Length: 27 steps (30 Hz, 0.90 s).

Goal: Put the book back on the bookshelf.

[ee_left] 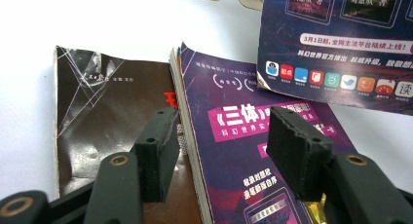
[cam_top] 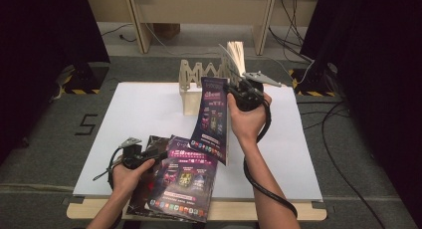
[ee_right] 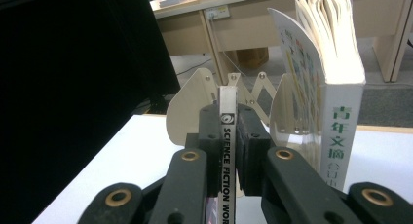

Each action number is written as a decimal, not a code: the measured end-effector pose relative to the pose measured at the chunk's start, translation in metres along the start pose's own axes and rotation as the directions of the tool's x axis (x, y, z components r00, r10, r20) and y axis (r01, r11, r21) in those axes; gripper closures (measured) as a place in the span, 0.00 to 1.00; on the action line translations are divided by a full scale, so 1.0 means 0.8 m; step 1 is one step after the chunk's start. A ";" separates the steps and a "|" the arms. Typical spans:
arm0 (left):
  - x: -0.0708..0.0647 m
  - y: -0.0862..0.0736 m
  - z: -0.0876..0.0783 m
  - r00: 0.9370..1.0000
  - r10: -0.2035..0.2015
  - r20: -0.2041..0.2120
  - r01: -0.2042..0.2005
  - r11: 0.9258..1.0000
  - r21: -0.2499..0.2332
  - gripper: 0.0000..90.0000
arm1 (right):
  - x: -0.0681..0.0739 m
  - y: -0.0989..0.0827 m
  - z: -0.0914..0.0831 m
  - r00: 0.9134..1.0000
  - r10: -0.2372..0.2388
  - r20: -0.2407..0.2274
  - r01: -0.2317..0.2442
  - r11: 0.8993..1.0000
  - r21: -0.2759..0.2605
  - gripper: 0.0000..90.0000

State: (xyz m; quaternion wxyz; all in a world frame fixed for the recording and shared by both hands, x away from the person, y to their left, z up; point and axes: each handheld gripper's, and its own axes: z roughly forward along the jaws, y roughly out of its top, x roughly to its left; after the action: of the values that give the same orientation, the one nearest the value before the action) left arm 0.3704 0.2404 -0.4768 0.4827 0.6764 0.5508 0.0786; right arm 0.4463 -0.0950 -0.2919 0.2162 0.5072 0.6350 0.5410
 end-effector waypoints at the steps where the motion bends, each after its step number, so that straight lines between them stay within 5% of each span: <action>1: 0.000 0.000 0.000 1.000 0.000 0.000 0.000 1.000 0.000 0.49 | 0.001 0.001 0.001 1.000 -0.002 0.003 0.002 1.000 -0.004 0.93; 27: 0.001 0.000 0.000 1.000 0.000 0.000 0.000 1.000 -0.002 0.49 | 0.010 0.016 0.015 1.000 -0.013 0.020 0.014 0.999 -0.051 0.93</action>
State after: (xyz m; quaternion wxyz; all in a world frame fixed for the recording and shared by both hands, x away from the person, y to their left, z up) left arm 0.3704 0.2412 -0.4774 0.4833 0.6761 0.5506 0.0790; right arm 0.4583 -0.0838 -0.2824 0.2389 0.5023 0.6224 0.5506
